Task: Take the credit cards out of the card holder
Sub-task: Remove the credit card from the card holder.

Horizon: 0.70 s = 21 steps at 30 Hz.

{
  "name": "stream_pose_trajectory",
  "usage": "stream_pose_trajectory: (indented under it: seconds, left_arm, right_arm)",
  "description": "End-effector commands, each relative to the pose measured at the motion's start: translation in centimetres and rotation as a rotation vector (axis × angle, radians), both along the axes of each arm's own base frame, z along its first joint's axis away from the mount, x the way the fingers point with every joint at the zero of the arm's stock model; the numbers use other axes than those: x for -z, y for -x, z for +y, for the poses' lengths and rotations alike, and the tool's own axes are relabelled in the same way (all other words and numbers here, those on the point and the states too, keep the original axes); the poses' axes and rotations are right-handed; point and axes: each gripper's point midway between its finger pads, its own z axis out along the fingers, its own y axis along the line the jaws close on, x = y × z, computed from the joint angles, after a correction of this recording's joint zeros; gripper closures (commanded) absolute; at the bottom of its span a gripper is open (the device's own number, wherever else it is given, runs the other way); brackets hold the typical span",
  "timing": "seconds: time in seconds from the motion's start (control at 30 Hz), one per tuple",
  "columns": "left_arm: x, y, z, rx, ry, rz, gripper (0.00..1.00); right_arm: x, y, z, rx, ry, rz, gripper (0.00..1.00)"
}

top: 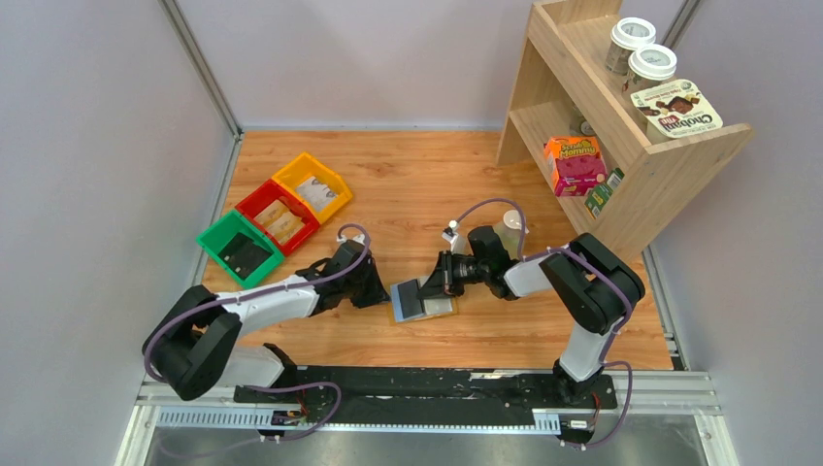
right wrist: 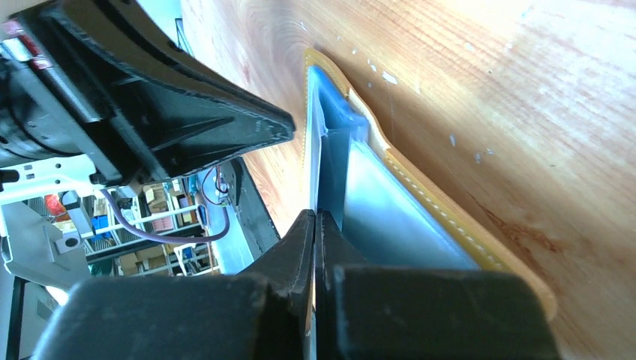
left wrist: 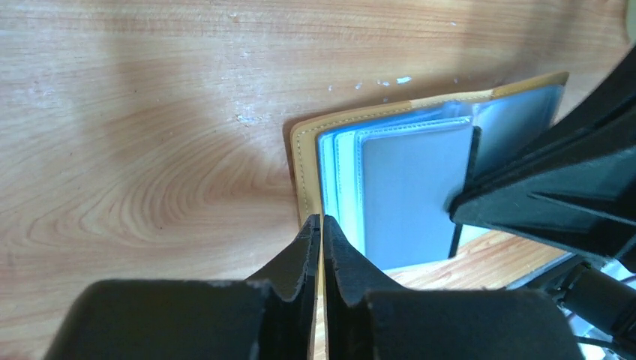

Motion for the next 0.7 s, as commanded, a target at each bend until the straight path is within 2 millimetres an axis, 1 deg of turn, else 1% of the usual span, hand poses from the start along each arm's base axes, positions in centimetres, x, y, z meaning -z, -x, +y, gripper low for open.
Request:
stream_pose_trajectory:
  seconds: [0.0, 0.13, 0.2, 0.23, 0.27, 0.37, 0.5, 0.6, 0.67]
  left_arm:
    - [-2.4, -0.4, -0.2, 0.022, 0.035, -0.08, 0.88]
    - [-4.3, -0.7, -1.8, 0.062, 0.117, -0.118, 0.86]
    - [-4.7, -0.9, -2.4, 0.079, 0.133, -0.121, 0.86]
    - [-4.5, -1.0, -2.6, 0.084, 0.129, -0.117, 0.86]
    - [-4.7, -1.2, -2.9, 0.092, 0.133, -0.121, 0.87]
    - [-4.1, -1.5, -3.5, 0.114, 0.125, -0.108, 0.89]
    - [-3.0, -1.3, -3.9, 0.14, 0.107, -0.074, 0.91]
    - [-1.9, -1.2, -3.8, 0.138, 0.081, -0.047, 0.96]
    - [-0.8, -0.7, -3.2, 0.125, 0.044, -0.003, 1.0]
  right_arm:
    - [0.2, -0.6, 0.1, -0.002, 0.013, -0.022, 1.0]
    - [0.4, -0.6, 0.1, -0.001, 0.021, -0.014, 1.0]
    - [0.5, -0.6, 0.1, -0.001, 0.024, -0.014, 1.0]
    - [0.5, -0.6, 0.2, -0.003, 0.025, -0.014, 1.0]
    - [0.6, -0.6, 0.2, -0.004, 0.028, -0.012, 1.0]
    - [0.7, -0.5, 0.2, -0.007, 0.031, -0.006, 1.0]
    - [1.0, -0.4, 0.2, -0.007, 0.045, 0.0, 1.0]
    - [1.2, -0.5, 0.1, -0.003, 0.059, 0.002, 1.0]
    - [1.2, -0.4, 0.1, -0.001, 0.061, 0.006, 0.98]
